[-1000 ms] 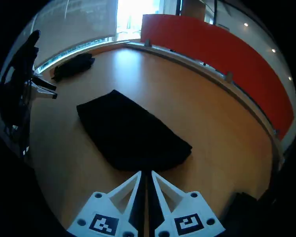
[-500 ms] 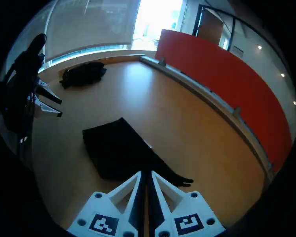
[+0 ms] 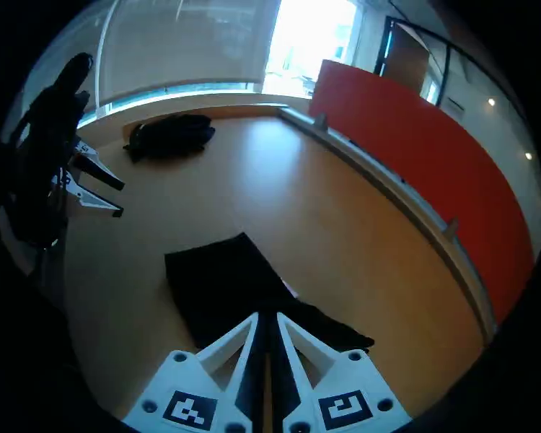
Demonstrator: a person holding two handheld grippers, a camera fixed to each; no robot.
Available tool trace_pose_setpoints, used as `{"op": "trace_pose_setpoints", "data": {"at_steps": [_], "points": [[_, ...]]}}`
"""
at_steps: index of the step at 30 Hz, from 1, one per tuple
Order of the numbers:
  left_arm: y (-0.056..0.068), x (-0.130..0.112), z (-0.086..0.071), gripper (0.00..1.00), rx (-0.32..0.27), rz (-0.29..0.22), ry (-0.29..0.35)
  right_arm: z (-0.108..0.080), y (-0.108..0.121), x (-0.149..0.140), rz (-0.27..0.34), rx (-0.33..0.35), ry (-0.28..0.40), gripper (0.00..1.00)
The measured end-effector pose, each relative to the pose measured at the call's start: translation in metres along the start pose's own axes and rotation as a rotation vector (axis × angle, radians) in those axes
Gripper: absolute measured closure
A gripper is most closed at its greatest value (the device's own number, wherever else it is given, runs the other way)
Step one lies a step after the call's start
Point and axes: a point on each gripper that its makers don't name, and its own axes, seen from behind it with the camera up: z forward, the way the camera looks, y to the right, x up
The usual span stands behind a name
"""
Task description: Fold towel
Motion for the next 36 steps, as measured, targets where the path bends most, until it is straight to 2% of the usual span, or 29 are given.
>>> {"op": "trace_pose_setpoints", "data": {"at_steps": [6,12,18,21,26,29,34,36], "points": [[-0.004,0.001,-0.003,0.08,0.008,-0.022,0.014,0.023,-0.022,0.024,-0.074,0.070,-0.007,0.98],[-0.007,-0.001,-0.005,0.08,0.016,-0.050,0.026,0.053,-0.059,0.038,-0.116,0.161,-0.020,0.98],[-0.009,-0.009,-0.006,0.08,0.024,-0.073,0.023,0.085,-0.103,0.027,-0.105,0.256,-0.063,0.98],[-0.010,-0.012,-0.007,0.08,0.026,-0.084,0.021,0.095,-0.112,0.018,-0.086,0.273,-0.088,0.98],[-0.012,-0.015,-0.007,0.08,0.029,-0.093,0.018,0.096,-0.113,0.014,-0.064,0.273,-0.098,0.94],[-0.012,-0.015,-0.006,0.08,0.029,-0.092,0.017,0.094,-0.113,0.011,-0.048,0.279,-0.107,0.81],[-0.012,-0.013,-0.006,0.08,0.029,-0.082,0.017,0.089,-0.110,0.009,-0.030,0.271,-0.105,0.37],[-0.011,-0.012,-0.006,0.08,0.028,-0.079,0.019,0.087,-0.108,0.008,-0.025,0.258,-0.102,0.32]]}}
